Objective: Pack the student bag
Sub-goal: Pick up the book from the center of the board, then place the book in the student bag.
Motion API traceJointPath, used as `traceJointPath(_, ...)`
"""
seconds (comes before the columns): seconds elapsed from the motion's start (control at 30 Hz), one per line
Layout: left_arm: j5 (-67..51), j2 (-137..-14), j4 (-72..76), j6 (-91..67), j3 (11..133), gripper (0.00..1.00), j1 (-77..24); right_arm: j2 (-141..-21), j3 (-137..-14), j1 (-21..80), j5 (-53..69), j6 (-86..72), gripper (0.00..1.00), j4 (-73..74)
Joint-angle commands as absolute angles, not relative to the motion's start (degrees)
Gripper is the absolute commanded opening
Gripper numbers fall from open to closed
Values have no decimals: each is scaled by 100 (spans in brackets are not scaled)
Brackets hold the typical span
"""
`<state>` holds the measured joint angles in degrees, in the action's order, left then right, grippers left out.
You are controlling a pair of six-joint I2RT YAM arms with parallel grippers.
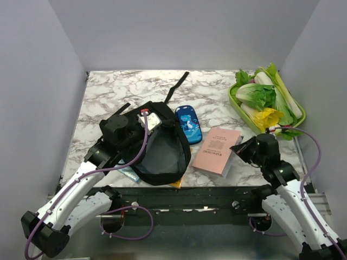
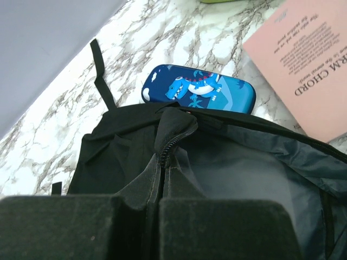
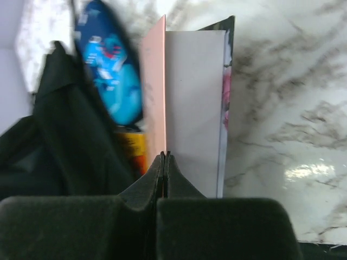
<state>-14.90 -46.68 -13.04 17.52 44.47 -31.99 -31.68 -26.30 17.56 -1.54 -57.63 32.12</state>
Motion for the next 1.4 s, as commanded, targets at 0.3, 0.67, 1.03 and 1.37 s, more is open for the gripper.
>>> traceJointPath(0.3, -1643, -4597, -1160, 1837, 4878, 0, -3147, -3559, -4895, 1775, 1405, -5193, 1, 3551)
traceJointPath(0.67, -1731, -4763, -748, 1810, 4790, 1, -3120, -3911, -5283, 1784, 3031, -5879, 1, 2638)
traceJointPath(1.03, -1258, -5431, -35, 1705, 5000, 0, -3120, -4350, -5072, 2337, 3516, -6468, 1, 1742)
traceJointPath(1.37, -1037, -5616, 352, 1819, 5396, 0, -3120, -5431, -4659, 3340, 3270, -6846, 1, 933)
